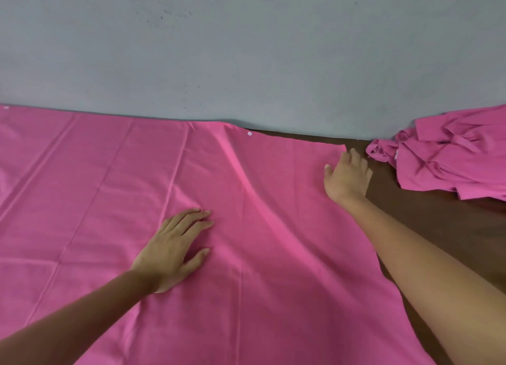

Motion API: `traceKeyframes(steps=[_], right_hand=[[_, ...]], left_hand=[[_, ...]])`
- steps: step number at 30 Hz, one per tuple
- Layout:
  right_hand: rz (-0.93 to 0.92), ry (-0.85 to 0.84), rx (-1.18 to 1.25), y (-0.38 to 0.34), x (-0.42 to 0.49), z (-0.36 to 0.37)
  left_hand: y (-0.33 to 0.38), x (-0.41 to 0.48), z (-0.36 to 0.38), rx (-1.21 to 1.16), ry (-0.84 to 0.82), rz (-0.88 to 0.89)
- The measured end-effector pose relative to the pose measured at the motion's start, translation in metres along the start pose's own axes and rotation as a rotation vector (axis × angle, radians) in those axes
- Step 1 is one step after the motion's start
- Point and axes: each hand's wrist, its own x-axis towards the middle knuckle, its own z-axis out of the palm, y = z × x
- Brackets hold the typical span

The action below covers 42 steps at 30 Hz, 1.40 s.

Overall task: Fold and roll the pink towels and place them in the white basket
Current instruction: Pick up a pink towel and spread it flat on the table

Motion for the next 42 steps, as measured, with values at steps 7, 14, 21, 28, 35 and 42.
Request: traceKeyframes(steps=[7, 14, 21, 28, 35, 42], right_hand=[[-0.011, -0.23, 0.003, 0.01, 0.003, 0.018], [-0.029, -0.264, -0.014, 0.021, 0.028, 0.017], [-0.036, -0.249, 0.013, 0.022, 0.026, 0.016], [-0.104, -0.221, 0.019, 0.032, -0.03, 0.015], [-0.085, -0.144, 0.092, 0.047, -0.131, 0.019], [0.007, -0.057, 0.08, 0.062, -0.222, 0.016]], left_hand=[[0.001, 0.001, -0.002, -0.004, -0.011, -0.003], [0.001, 0.0, -0.002, 0.032, -0.065, -0.019], [0.001, 0.001, -0.003, 0.046, -0.068, -0.023], [0.001, 0.0, 0.001, 0.06, -0.083, -0.004], [-0.003, 0.001, 0.003, 0.053, -0.075, 0.027], [0.0, 0.012, -0.005, -0.083, -0.031, 0.189]])
